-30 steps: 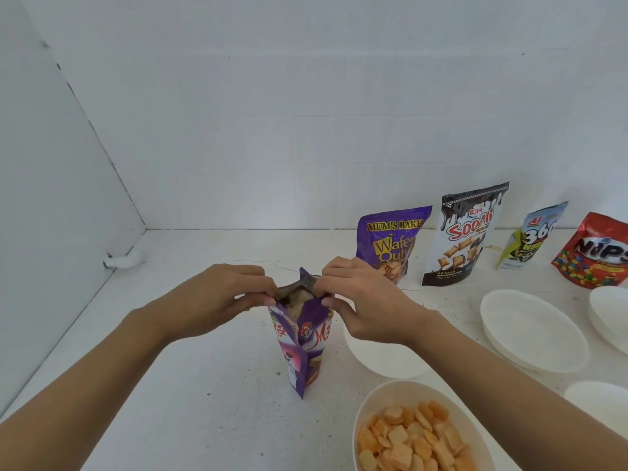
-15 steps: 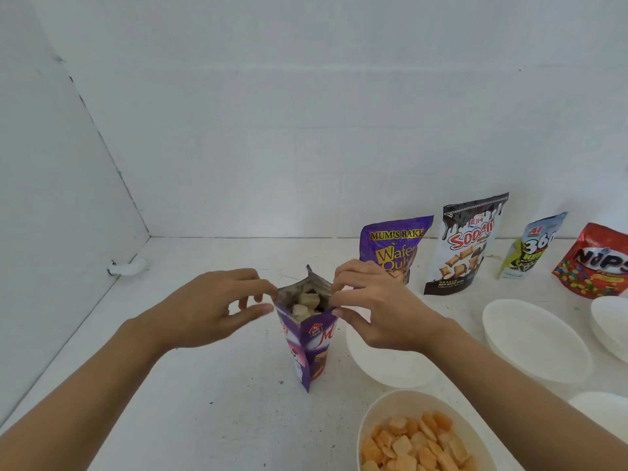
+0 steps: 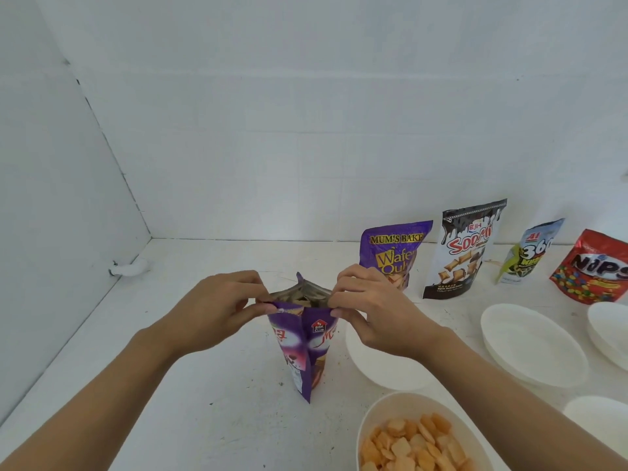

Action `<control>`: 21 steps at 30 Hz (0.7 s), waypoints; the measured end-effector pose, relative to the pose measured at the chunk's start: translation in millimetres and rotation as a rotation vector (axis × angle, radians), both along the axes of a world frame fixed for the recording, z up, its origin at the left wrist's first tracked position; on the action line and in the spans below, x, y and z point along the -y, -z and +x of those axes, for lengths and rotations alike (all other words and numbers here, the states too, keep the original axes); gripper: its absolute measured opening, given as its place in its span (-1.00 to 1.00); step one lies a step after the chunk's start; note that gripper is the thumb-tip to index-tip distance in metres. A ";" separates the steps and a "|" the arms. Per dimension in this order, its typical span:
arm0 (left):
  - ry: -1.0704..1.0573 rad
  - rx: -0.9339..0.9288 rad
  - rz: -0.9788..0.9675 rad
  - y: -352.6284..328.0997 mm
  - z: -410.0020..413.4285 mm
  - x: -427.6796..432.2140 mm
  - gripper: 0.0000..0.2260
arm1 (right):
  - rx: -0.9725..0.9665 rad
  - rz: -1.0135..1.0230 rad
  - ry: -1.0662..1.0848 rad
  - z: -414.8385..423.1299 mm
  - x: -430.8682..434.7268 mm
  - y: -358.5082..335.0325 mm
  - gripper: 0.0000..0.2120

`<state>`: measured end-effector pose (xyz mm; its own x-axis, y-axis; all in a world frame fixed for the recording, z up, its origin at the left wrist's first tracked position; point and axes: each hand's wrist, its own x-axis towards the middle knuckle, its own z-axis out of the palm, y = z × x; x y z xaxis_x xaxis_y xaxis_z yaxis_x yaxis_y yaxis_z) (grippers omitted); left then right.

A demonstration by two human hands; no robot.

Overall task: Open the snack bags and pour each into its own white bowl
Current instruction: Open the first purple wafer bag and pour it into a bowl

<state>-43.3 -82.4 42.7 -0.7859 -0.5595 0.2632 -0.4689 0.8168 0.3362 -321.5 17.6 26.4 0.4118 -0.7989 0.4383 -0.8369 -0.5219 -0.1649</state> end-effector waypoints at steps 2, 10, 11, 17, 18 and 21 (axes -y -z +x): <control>-0.006 -0.058 0.036 3.7 1.2 -4.0 -0.60 | 0.020 0.021 0.009 0.9 -0.3 -0.8 -0.93; -0.022 -0.318 0.243 22.5 -5.9 -23.1 -0.64 | 0.215 0.141 0.003 15.0 -0.6 -4.7 -0.83; -0.030 -0.323 0.230 21.2 -6.0 -21.7 -0.65 | 0.235 0.152 0.003 17.4 0.0 -4.7 -0.80; -0.037 -0.214 0.081 9.1 7.1 -7.7 -0.72 | 0.328 0.195 0.026 13.7 0.6 -2.2 -0.76; -0.031 -0.210 0.088 8.2 8.9 -6.9 -0.72 | 0.341 0.191 0.040 13.6 0.6 -1.8 -0.72; 0.008 -0.234 0.151 7.1 6.1 -9.5 -0.73 | 0.400 0.169 0.035 18.7 4.2 -3.1 -0.65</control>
